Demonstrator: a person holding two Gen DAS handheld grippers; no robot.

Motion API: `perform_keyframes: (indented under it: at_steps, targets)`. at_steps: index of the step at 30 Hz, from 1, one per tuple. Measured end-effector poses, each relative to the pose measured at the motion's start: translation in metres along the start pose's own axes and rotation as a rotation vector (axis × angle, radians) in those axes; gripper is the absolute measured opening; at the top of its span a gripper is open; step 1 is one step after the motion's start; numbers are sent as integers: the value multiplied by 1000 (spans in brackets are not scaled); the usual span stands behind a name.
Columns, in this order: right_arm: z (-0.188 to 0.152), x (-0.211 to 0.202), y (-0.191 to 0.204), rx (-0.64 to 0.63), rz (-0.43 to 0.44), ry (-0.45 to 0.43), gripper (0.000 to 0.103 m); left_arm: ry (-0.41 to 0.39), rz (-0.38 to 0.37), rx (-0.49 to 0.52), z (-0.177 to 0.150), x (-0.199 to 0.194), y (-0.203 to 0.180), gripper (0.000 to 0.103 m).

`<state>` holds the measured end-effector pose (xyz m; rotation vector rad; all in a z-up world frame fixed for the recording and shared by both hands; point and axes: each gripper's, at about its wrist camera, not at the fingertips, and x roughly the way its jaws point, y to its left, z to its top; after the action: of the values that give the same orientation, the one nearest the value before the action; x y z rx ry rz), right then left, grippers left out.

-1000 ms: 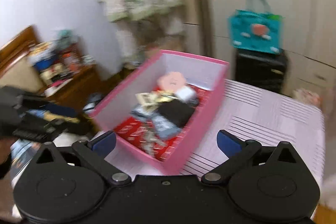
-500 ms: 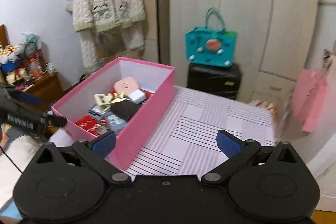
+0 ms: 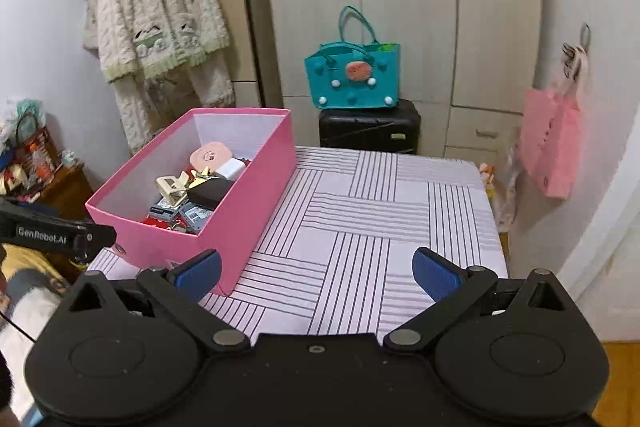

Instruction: Organize rigid objects

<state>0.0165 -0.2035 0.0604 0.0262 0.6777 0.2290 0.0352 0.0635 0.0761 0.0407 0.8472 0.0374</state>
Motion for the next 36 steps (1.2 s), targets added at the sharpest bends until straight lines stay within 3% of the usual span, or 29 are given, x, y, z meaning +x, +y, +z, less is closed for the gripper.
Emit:
perform_keyframes:
  at_steps: [9, 20, 36]
  targets:
    - [-10, -5, -2, 20, -85, -12, 103, -24, -24, 9, -16, -1, -15, 100]
    - [-17, -8, 1, -4, -74, -16, 103, -51, -65, 46, -25, -5, -33, 100]
    - [-20, 1, -8, 11, -108, -11, 103, -66, -67, 34, -25, 0, -35, 100]
